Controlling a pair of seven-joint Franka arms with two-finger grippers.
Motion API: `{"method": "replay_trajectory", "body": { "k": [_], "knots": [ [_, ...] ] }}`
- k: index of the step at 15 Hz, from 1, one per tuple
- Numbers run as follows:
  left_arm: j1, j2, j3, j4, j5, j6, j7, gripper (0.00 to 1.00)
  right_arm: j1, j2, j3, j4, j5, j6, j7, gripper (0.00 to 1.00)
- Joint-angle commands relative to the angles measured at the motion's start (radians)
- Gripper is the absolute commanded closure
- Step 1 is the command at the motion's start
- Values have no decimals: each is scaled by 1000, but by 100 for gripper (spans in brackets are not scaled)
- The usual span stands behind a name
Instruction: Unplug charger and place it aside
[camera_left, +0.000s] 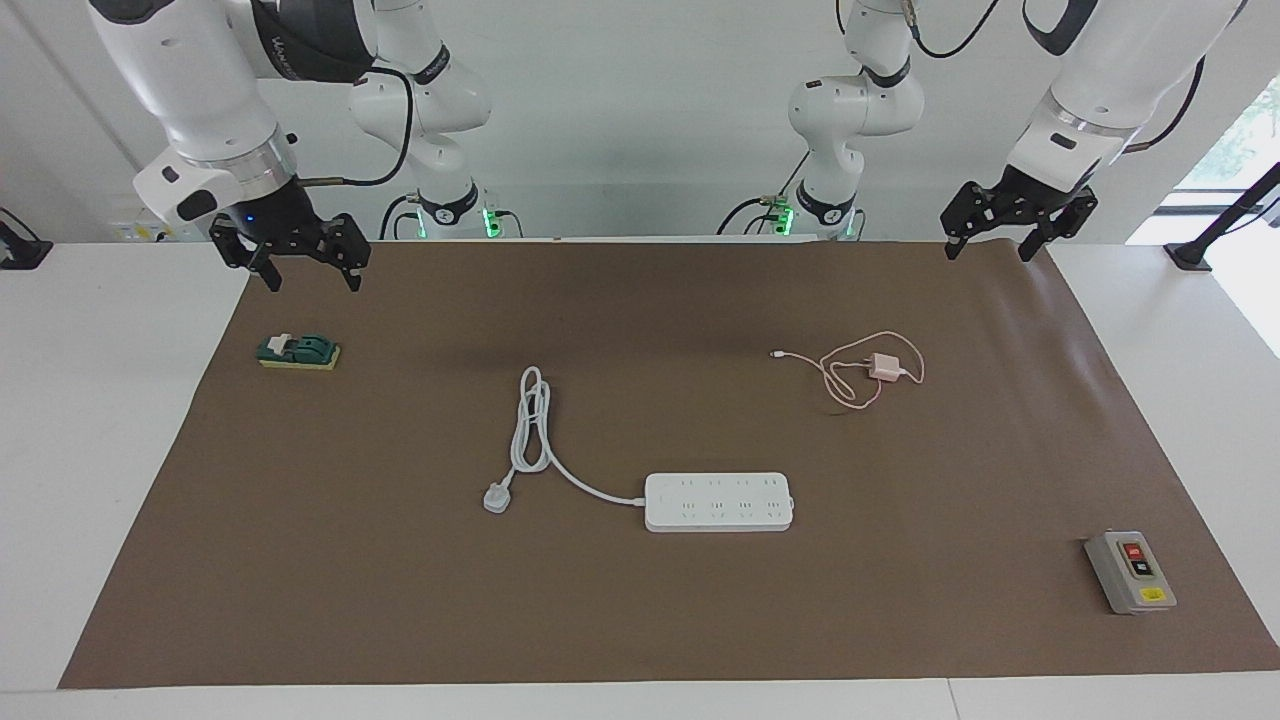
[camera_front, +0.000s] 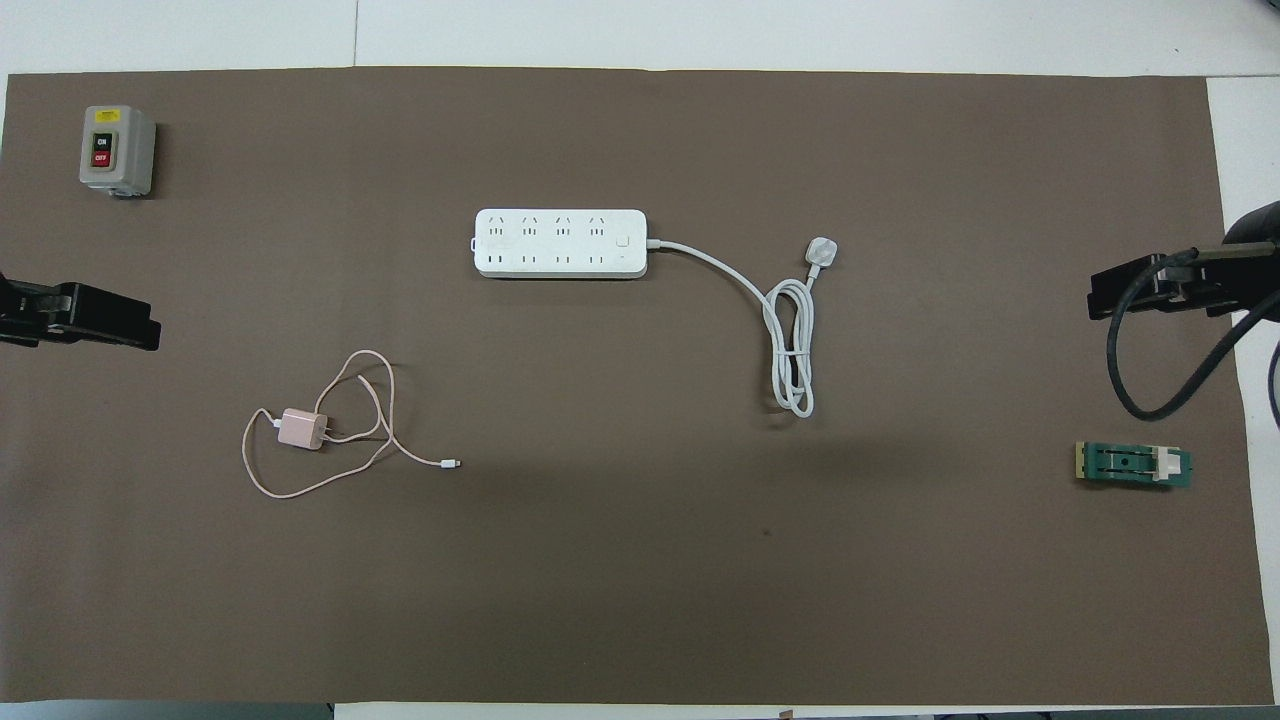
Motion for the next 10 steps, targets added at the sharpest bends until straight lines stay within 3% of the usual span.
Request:
{"method": "replay_trajectory", "body": {
  "k": [1, 3, 10],
  "knots": [
    [-3, 3, 4, 17, 6, -11, 16, 0, -3, 0, -41, -1, 49, 17, -32, 0],
    [-3, 8, 5, 17, 7, -9, 1, 0, -2, 7, -56, 2, 47, 22, -109, 0],
    [-3, 10, 6, 21, 7, -25, -15, 0, 0, 13, -56, 14, 21, 14, -104, 0]
  ]
}}
